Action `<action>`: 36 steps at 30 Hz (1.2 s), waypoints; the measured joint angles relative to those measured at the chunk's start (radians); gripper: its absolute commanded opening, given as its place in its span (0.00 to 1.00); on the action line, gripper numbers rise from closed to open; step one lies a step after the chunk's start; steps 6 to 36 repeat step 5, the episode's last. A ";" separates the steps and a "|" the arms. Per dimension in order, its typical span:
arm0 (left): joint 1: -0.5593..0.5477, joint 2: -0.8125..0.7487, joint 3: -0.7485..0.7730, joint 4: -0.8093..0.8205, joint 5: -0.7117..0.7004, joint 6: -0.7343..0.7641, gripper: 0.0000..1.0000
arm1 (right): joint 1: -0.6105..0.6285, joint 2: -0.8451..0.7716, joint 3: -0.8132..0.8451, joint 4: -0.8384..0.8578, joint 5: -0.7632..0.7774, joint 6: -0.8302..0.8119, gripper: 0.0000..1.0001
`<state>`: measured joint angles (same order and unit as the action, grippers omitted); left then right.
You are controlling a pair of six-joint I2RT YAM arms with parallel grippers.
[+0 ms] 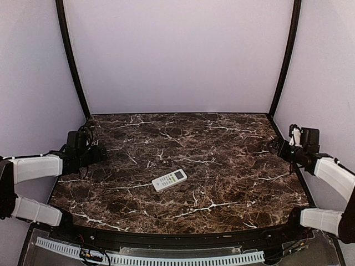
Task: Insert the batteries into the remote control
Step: Reset both arms
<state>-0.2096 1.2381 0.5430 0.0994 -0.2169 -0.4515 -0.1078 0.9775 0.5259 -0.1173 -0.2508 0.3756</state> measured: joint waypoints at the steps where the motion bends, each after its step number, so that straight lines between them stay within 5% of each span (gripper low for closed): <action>1: 0.000 -0.025 -0.033 0.032 -0.011 -0.005 0.99 | 0.000 -0.003 -0.017 0.008 0.008 0.005 0.99; 5: 0.000 -0.079 -0.092 0.153 -0.024 -0.006 0.99 | 0.000 -0.015 -0.035 0.029 0.032 0.006 0.99; 36: 0.000 -0.079 -0.092 0.153 -0.024 -0.006 0.99 | 0.000 -0.015 -0.035 0.029 0.032 0.006 0.99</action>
